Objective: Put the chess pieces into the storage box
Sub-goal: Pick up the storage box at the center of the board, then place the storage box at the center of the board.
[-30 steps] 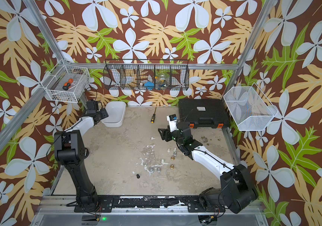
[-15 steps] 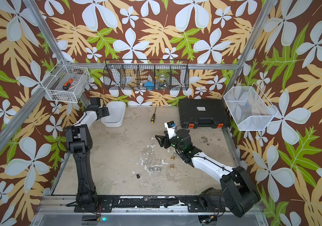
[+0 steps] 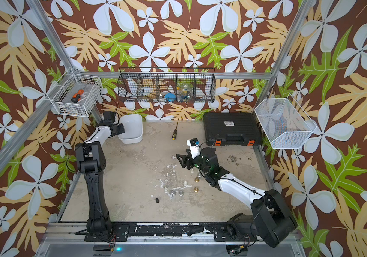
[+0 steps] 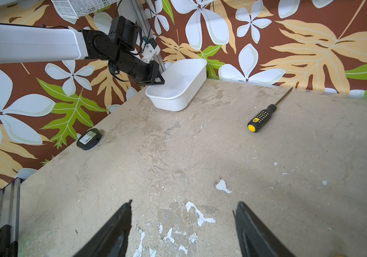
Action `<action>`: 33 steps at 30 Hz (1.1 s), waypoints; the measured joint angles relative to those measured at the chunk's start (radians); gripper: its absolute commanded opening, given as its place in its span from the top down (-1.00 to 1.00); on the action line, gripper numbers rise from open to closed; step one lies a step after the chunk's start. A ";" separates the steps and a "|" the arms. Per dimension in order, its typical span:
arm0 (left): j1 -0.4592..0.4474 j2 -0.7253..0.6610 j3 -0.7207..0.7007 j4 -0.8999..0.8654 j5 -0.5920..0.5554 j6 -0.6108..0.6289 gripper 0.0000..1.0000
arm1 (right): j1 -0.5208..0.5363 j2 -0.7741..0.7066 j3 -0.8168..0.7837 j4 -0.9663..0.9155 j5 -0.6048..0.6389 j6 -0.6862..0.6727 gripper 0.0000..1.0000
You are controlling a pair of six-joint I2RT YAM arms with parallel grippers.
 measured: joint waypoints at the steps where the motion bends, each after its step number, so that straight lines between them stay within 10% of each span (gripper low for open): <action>1: 0.000 -0.027 -0.029 0.002 0.006 -0.002 1.00 | 0.000 0.000 -0.001 0.002 0.000 0.000 -0.48; 16: -0.153 -0.711 -0.927 0.255 0.050 -0.296 1.00 | 0.011 -0.049 -0.060 0.042 0.036 0.019 -0.49; 33: -0.566 -0.753 -1.006 0.296 -0.051 -0.510 1.00 | 0.011 -0.343 -0.418 0.236 0.284 0.053 -0.51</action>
